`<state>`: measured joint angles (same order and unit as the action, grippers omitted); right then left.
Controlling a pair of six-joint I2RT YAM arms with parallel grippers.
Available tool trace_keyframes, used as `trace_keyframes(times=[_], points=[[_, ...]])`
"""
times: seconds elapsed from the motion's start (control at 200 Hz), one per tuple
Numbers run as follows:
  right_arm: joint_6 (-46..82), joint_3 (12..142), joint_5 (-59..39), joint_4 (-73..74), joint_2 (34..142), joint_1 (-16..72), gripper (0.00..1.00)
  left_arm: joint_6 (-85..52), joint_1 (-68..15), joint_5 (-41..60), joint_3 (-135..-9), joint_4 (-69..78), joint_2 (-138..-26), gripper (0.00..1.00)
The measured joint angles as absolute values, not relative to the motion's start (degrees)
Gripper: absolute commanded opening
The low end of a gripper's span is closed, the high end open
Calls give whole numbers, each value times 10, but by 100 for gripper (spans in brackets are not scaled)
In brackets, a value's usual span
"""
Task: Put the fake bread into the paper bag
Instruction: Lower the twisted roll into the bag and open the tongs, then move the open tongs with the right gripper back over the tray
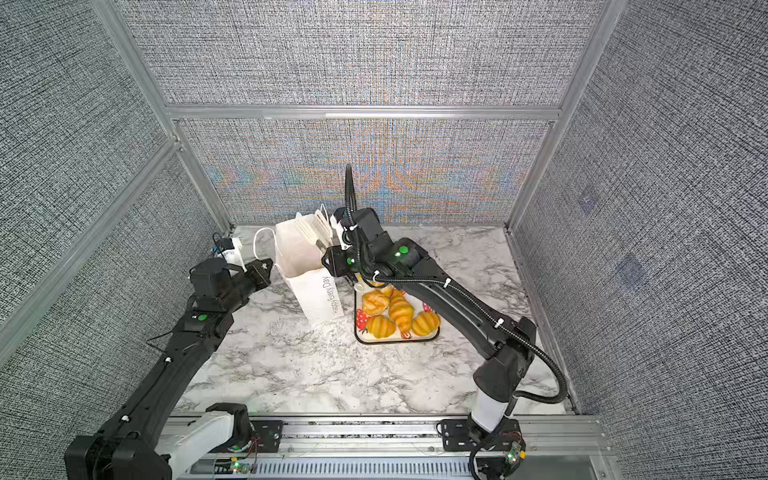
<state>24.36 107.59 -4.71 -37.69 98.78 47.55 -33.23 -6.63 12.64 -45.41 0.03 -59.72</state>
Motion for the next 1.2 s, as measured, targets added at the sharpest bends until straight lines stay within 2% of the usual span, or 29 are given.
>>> trace_keyframes(times=[0.48,0.895,1.2], points=[[220,1105,-2,-409,943,461,43,-335,-66,135,-454,1,-595,0],[217,1018,16,-417,856,371,43,-335,-66,135,-454,1,-591,0],[222,933,8,-413,831,306,43,-336,-66,135,-455,-2,-587,0]])
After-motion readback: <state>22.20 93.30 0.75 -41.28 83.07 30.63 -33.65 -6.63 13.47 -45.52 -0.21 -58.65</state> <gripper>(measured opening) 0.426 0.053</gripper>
